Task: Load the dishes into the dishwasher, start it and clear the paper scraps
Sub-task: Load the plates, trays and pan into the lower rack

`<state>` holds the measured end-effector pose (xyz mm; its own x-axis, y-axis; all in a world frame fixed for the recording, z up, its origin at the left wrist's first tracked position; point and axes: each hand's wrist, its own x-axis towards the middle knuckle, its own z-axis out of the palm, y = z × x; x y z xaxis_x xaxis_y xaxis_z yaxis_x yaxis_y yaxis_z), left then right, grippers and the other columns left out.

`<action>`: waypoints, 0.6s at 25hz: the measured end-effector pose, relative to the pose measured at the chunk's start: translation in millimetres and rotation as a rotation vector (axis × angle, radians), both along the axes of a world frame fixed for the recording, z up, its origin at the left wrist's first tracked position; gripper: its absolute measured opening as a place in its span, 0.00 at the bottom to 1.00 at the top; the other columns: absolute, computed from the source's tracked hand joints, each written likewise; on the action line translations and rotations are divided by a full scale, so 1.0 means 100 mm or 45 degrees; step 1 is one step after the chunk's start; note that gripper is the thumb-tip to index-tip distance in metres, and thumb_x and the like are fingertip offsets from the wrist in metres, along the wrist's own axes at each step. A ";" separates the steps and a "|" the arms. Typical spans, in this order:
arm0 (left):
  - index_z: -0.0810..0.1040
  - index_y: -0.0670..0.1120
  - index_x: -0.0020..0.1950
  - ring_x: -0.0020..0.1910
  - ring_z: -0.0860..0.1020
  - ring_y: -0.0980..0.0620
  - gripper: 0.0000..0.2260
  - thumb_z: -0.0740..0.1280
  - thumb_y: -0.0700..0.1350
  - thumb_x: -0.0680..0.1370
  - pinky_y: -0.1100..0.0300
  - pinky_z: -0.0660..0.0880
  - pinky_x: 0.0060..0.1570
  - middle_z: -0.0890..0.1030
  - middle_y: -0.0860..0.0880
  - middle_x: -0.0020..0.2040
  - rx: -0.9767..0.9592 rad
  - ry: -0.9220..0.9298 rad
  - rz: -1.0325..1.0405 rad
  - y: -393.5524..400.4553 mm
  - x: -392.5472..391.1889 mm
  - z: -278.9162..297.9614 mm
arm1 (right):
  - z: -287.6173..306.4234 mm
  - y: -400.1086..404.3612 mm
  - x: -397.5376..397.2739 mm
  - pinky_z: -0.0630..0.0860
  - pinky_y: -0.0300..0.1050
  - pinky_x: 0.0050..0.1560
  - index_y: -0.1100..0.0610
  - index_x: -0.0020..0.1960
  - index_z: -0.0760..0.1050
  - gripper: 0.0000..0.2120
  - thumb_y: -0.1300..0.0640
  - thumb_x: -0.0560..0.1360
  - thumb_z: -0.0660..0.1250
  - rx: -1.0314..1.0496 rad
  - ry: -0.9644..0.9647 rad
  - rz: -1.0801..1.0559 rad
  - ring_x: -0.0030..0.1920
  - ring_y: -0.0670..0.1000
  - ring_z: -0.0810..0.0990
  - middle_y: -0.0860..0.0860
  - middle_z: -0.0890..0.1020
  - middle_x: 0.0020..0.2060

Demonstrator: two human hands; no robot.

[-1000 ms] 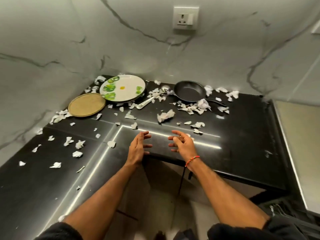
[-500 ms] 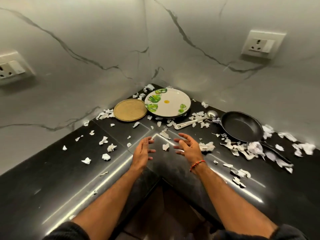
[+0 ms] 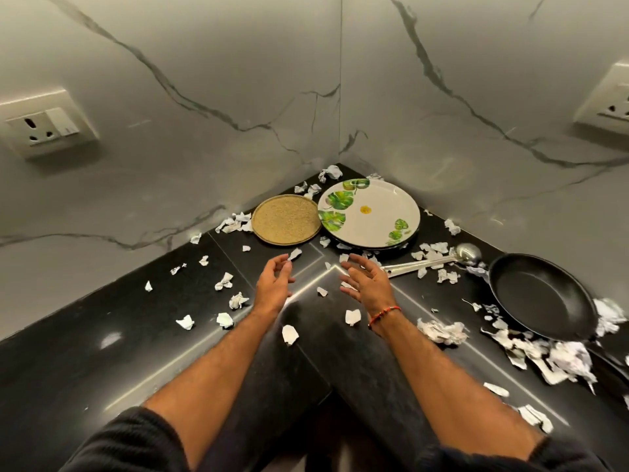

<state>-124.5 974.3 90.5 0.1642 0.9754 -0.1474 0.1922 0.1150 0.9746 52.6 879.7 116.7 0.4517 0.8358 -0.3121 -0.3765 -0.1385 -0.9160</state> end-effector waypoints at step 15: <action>0.65 0.45 0.71 0.61 0.72 0.35 0.35 0.72 0.63 0.73 0.42 0.79 0.55 0.59 0.43 0.71 -0.506 0.669 0.319 1.96 0.32 -0.52 | -0.30 1.23 -0.04 0.78 0.56 0.61 0.56 0.66 0.74 0.18 0.66 0.79 0.64 -0.255 -0.078 0.031 0.64 0.57 0.78 0.54 0.78 0.63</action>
